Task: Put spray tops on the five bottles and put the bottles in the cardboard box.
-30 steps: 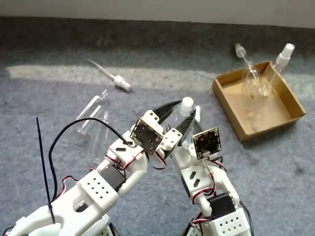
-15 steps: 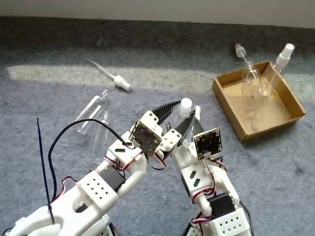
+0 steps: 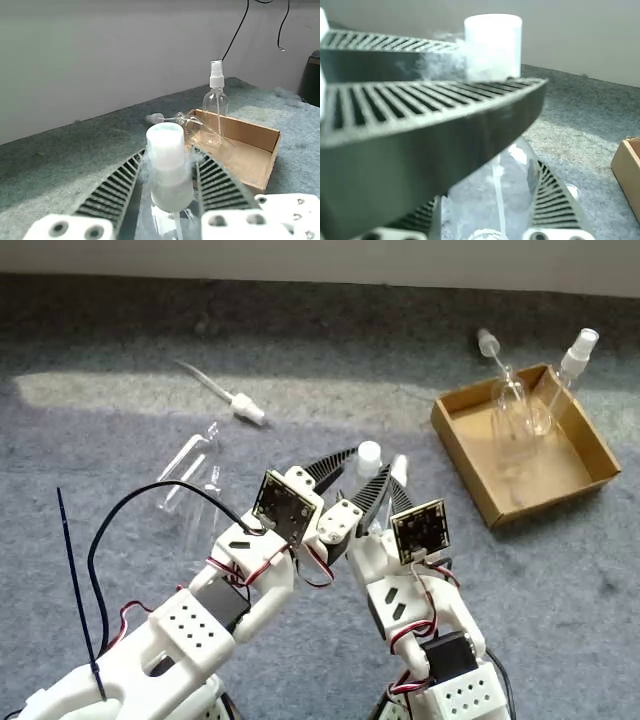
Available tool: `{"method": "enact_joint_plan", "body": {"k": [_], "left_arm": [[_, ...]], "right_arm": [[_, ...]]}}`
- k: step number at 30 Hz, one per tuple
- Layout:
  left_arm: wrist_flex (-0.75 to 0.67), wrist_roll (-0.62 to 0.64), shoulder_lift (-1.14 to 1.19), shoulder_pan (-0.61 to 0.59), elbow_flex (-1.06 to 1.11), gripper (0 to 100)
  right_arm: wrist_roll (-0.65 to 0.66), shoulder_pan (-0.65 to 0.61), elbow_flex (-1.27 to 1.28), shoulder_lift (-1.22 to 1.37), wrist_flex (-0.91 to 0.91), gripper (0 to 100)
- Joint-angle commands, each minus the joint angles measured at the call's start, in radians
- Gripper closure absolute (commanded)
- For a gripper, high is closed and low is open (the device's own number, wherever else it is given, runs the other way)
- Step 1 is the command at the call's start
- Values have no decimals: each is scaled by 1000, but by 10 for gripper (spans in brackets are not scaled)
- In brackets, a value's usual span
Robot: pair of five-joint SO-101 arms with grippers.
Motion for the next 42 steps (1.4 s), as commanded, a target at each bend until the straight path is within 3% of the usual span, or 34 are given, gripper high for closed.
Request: {"method": "enact_joint_plan", "body": {"k": [1, 13, 18, 24, 30, 38, 42], "left_arm": [[18, 14, 4, -16, -1, 992], [20, 12, 4, -56, -41, 992], [20, 15, 4, -54, -36, 912], [14, 14, 4, -54, -38, 905], [18, 14, 4, -54, -39, 833], [21, 14, -51, -54, -35, 829], [192, 14, -208, -53, -31, 829]], "right_arm": [[-5, 27, 113, -16, -36, 885], [-5, 27, 113, -16, -36, 885], [-5, 27, 113, -16, -36, 885], [-5, 28, 113, -16, -36, 885], [-5, 28, 113, -16, -10, 885], [-5, 28, 113, -16, -10, 885], [-5, 28, 113, -16, -10, 885]]}}
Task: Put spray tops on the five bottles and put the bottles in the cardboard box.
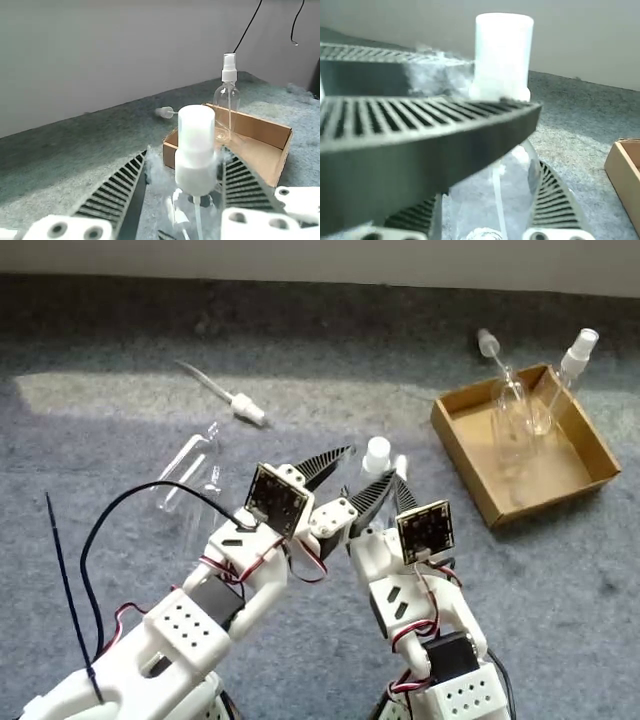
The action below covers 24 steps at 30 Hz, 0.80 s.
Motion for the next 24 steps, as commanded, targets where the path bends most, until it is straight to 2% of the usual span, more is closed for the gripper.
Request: {"method": "enact_joint_plan", "body": {"k": [1, 5, 9, 11, 14, 18, 24], "left_arm": [[216, 8, -189, -12, -31, 829], [417, 9, -377, -33, -28, 829], [562, 9, -536, -58, -24, 830], [631, 9, -598, -90, -30, 861], [674, 9, -653, -171, -30, 994], [721, 9, -693, -269, -24, 966], [848, 9, -745, -317, -22, 994]], "right_arm": [[-5, 16, 113, -15, -8, 885], [-5, 16, 113, -15, -10, 885], [-5, 16, 113, -15, -10, 885], [-5, 16, 113, -15, -12, 885], [-11, 47, 110, -15, -8, 885], [-11, 137, 110, -15, -7, 885], [-12, 197, 24, -12, -5, 885]]}}
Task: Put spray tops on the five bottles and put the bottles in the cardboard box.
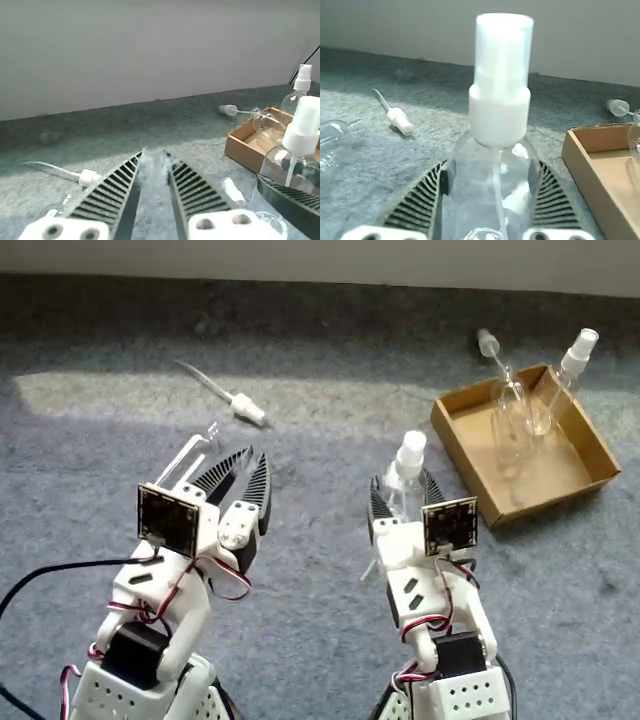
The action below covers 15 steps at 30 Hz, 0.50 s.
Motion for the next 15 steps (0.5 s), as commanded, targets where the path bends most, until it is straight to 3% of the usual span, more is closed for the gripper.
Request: {"method": "enact_joint_plan", "body": {"k": [1, 7, 15], "left_arm": [[89, 11, -54, -42, -22, 994], [213, 11, -182, -104, 27, 994], [210, 11, -193, -163, 119, 994]], "right_arm": [[-11, 54, -5, -5, -5, 885], [-11, 120, -225, -4, 183, 884], [-3, 285, -449, -1, 199, 882]]}}
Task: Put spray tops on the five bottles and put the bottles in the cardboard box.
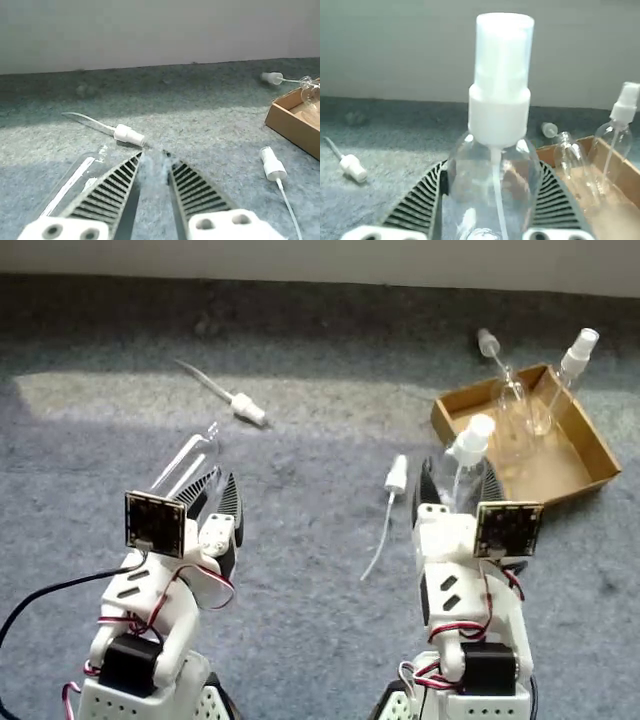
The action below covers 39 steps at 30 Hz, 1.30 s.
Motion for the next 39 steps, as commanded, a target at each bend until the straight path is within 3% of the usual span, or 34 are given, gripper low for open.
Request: {"method": "enact_joint_plan", "body": {"k": [1, 5, 11, 19, 30, 39], "left_arm": [[2, 11, -8, -21, 21, 994], [2, 12, -8, -16, 96, 994], [2, 12, -8, -21, 183, 994], [2, 12, -8, -21, 236, 994], [2, 12, -8, -13, 271, 994], [2, 12, -8, -13, 271, 994]], "right_arm": [[-2, 84, -140, 1, 4, 882], [-2, 137, -189, 15, 2, 882], [-6, 231, -303, 259, -10, 882], [-8, 328, -236, 512, -390, 882], [-14, 269, -185, 935, -806, 883], [-143, 232, -320, 1297, -1053, 883]]}}
